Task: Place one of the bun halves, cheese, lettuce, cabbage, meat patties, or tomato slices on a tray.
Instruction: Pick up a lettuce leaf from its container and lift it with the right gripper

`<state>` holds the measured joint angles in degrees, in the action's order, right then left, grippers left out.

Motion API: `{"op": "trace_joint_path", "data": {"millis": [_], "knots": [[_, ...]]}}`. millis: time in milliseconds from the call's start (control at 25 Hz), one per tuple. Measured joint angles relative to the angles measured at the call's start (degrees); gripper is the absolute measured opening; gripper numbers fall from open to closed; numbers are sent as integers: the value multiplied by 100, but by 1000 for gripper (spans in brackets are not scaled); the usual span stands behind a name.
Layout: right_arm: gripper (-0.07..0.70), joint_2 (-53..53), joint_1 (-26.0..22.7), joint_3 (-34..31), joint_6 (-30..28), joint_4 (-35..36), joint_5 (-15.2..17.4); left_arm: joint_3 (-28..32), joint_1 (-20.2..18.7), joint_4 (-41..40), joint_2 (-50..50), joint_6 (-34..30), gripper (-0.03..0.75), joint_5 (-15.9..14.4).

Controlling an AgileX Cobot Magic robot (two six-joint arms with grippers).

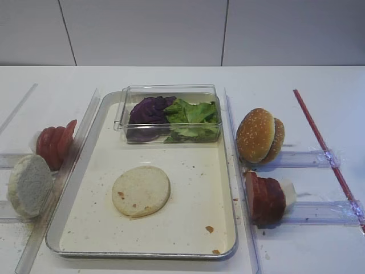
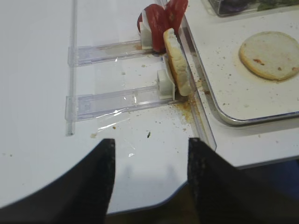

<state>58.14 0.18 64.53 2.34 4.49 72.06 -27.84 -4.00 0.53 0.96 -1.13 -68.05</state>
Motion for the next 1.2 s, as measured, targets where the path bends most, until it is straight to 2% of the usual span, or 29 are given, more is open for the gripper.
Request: {"op": "trace_joint_path", "data": {"millis": [240,520,600,1000,1200], "knots": [[506,914,0,894,204,276,-10,0,0,0,0,0,338,0],[506,1586,25,1489,231,420,-10,0,0,0,0,0,338,0],[506,1767,176,1631,270,402,-10,0,0,0,0,0,338,0],[506,3210,2077,2771,1323,-59,-10,0,0,0,0,0,338,11],[506,4171,2740,3526,1607,-95,-10,0,0,0,0,0,338,11]]}}
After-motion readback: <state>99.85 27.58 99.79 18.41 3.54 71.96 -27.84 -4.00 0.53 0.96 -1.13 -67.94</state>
